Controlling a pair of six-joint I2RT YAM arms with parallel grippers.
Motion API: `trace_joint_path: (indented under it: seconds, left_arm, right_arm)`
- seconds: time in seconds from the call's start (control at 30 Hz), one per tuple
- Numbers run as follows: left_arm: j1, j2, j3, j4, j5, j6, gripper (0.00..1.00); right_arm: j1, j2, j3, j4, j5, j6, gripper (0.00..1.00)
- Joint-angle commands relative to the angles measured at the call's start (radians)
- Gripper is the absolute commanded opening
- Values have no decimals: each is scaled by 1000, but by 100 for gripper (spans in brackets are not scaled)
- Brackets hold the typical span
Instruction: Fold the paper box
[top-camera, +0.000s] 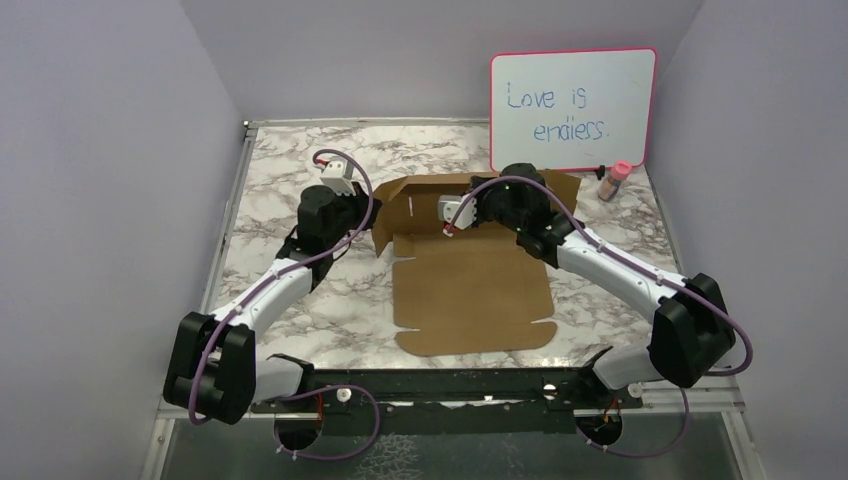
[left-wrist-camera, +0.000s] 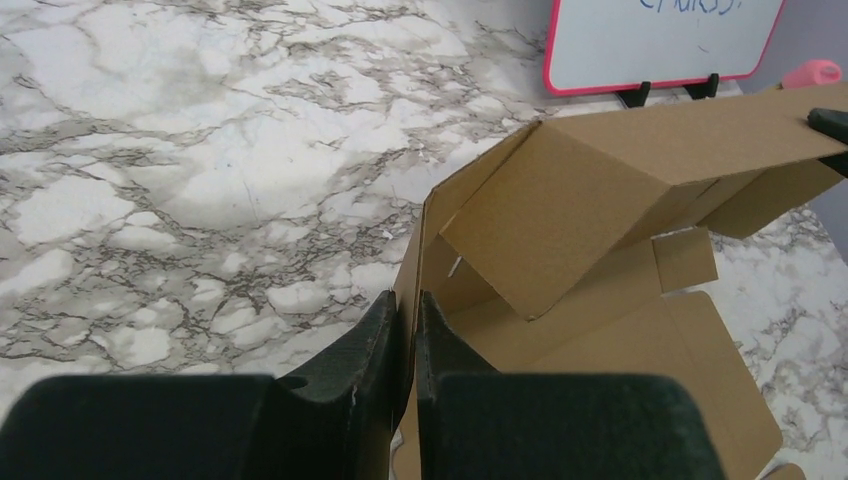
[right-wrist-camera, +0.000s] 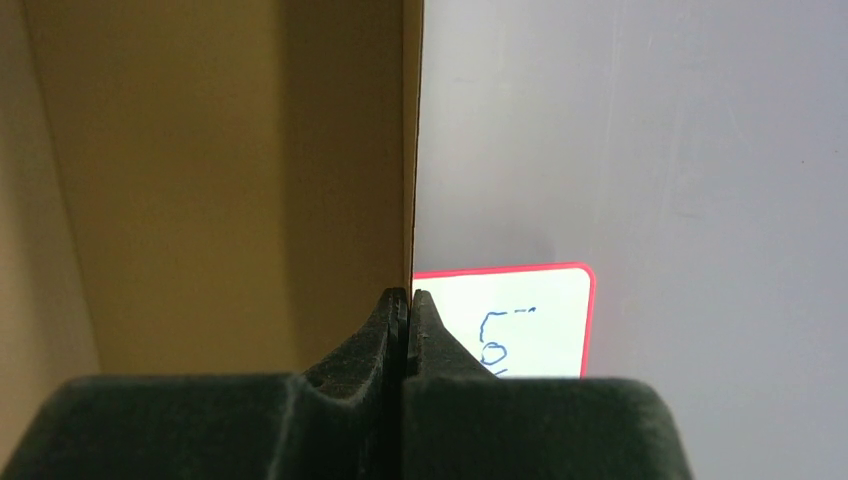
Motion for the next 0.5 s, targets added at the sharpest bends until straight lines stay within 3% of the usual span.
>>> trace_joint_path:
  seconds: [0.0, 0.27, 0.37, 0.47]
  left_arm:
    - [-47, -15, -13, 14, 2, -24, 11]
    - [-57, -48, -8, -55, -167, -24, 26]
    - [-57, -69, -5, -46, -163, -35, 27]
    - [-57, -79, 5, -52, -145, -53, 42]
  right_arm:
    - [5, 40, 0, 48, 32, -3, 1]
    - [7, 52, -6, 40, 21, -13, 1]
    - [6, 46, -27, 46, 17, -22, 1]
    - [6, 41, -41, 49, 10, -22, 1]
